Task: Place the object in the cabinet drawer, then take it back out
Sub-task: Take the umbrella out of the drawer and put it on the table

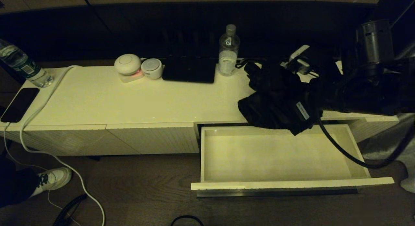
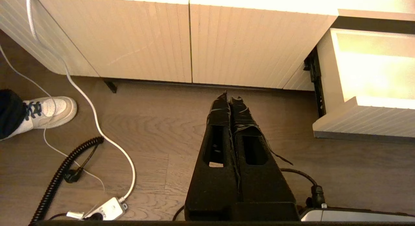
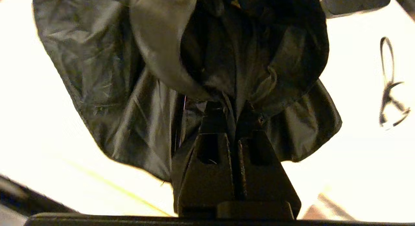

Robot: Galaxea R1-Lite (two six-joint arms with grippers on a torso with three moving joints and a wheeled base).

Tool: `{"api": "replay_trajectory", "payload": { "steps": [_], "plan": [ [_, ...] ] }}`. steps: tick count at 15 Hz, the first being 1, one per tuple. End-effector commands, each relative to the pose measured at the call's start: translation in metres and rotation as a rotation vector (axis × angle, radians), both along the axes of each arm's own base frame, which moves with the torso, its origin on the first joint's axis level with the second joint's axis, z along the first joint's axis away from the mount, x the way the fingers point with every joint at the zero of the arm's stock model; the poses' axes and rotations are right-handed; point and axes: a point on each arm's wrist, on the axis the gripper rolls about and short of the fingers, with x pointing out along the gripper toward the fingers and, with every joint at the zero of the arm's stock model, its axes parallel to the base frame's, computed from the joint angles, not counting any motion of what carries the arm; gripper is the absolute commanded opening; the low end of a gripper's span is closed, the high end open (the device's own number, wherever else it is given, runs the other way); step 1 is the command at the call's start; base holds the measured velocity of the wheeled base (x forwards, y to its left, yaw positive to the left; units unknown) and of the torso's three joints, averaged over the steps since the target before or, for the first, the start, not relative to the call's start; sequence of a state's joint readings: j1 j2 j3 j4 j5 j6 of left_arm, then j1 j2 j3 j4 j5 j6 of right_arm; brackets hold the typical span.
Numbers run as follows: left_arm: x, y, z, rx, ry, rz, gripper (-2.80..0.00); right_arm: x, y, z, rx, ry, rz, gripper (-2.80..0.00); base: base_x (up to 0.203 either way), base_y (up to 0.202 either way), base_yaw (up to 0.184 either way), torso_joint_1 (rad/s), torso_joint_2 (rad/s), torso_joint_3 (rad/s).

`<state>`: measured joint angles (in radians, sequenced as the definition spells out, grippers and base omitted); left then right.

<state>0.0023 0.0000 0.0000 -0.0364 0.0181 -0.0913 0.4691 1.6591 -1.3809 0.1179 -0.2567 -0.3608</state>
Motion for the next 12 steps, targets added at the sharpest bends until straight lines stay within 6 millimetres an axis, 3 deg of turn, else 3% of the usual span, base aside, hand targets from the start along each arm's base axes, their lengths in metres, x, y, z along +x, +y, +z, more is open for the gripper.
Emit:
{"api": "replay_trajectory", "payload": {
  "steps": [1,3,6,12],
  "plan": [
    [0.000,0.000,0.000,-0.001,-0.002,0.001,-2.80,0.020,0.014,0.000,0.118,0.012,-0.046,-2.80,0.000,0.000,0.000,0.000,0.00,0.000],
    [0.000,0.000,0.000,-0.001,-0.002,0.001,-2.80,0.037,0.022,0.007,0.224,-0.012,-0.109,-2.80,0.000,0.000,0.000,0.000,0.00,0.000],
    [0.000,0.000,0.000,-0.001,-0.002,0.001,-2.80,0.056,0.030,0.005,0.251,-0.032,-0.171,-2.80,0.000,0.000,0.000,0.000,0.00,0.000],
    [0.000,0.000,0.000,-0.001,-0.002,0.001,-2.80,0.089,0.048,-0.029,0.344,0.027,-0.259,-2.80,0.000,0.000,0.000,0.000,0.00,0.000]
  ]
}}
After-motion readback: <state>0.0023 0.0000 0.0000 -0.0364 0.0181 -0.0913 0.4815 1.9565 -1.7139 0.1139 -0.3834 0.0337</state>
